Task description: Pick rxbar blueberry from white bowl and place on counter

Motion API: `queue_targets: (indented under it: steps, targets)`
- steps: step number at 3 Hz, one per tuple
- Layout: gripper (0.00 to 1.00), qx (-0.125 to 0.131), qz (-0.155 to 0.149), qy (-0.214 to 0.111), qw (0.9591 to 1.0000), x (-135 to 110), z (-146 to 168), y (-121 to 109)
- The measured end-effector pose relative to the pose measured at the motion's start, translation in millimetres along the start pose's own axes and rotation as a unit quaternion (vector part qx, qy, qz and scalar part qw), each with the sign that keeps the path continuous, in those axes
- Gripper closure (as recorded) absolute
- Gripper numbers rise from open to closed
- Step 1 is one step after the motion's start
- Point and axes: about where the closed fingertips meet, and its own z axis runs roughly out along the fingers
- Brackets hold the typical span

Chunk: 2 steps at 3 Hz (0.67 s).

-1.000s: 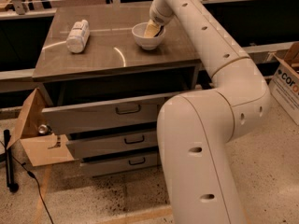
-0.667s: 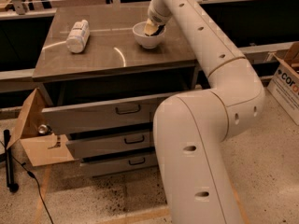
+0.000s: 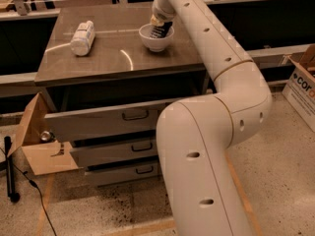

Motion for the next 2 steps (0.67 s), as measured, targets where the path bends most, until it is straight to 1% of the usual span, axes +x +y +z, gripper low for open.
queue_targets:
  steps: [1, 2]
  targets:
    - [1.00, 0.024, -0.016, -0.014, 0.9995, -11.8, -6.1, -13.8]
    - [1.00, 0.061, -0.031, -0.049, 0.9965, -31.3, -27.7, -38.5]
